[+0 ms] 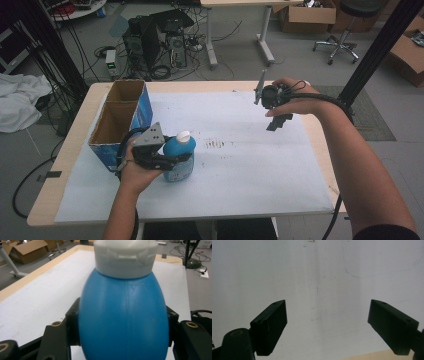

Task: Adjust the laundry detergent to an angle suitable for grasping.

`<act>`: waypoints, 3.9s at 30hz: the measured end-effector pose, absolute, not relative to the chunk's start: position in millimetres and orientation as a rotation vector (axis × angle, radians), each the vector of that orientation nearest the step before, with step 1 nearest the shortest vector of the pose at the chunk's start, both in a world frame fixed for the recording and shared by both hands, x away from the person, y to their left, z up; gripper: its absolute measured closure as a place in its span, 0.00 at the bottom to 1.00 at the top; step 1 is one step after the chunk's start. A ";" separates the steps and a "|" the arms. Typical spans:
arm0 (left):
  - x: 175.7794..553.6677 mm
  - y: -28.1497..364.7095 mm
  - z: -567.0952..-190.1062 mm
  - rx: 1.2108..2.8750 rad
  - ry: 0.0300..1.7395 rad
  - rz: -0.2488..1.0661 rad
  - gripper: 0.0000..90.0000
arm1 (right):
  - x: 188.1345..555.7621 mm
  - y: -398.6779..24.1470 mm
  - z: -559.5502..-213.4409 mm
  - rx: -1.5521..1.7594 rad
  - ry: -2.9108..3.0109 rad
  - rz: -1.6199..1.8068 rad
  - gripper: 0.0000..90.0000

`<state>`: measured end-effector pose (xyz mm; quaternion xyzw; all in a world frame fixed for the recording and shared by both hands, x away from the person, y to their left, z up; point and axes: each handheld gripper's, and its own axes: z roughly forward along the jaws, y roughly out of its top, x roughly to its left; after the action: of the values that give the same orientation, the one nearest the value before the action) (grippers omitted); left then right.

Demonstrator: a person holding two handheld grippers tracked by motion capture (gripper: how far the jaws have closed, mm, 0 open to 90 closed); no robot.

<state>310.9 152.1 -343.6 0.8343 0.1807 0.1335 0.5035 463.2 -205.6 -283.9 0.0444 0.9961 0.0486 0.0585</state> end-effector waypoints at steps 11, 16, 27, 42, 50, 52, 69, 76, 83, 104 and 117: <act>319.2 141.5 -342.4 2.047 0.364 0.252 0.44 | 462.2 -205.4 -284.3 0.135 3.021 0.149 0.18; 328.2 132.5 -341.3 2.046 0.298 0.195 0.44 | 461.6 -206.3 -284.4 0.134 3.021 0.149 0.18; 354.5 105.0 -342.0 2.024 0.142 0.067 0.44 | 460.5 -209.5 -285.6 0.158 3.021 0.149 0.18; 371.5 88.6 -359.1 1.964 0.052 0.028 0.44 | 459.3 -212.2 -286.3 0.165 3.021 0.156 0.18; 370.2 93.9 -370.2 1.931 0.044 0.048 0.44 | 459.4 -211.7 -290.6 0.163 3.028 0.155 0.18; 369.8 96.9 -371.5 1.925 0.043 0.048 0.44 | 459.5 -211.2 -291.1 0.165 3.028 0.157 0.18; 370.0 104.9 -374.8 1.910 0.066 0.041 0.44 | 459.3 -210.4 -293.7 0.174 3.033 0.158 0.18; 368.0 104.3 -373.8 1.918 0.079 0.046 0.40 | 459.0 -212.9 -294.3 0.172 3.032 0.156 0.18; 364.3 107.5 -372.1 1.930 0.093 0.049 0.34 | 458.9 -212.9 -295.1 0.168 3.032 0.161 0.18; 348.9 135.4 -352.1 1.937 0.138 0.098 0.25 | 458.4 -209.4 -292.1 0.157 3.026 0.172 0.18; 346.9 145.8 -347.7 1.935 0.155 0.105 0.23 | 456.9 -207.6 -291.7 0.155 3.024 0.170 0.18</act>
<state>346.9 145.8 -347.7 0.8221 0.0657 0.0448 0.5638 456.9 -207.6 -291.7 0.0509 0.9956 0.0561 0.0544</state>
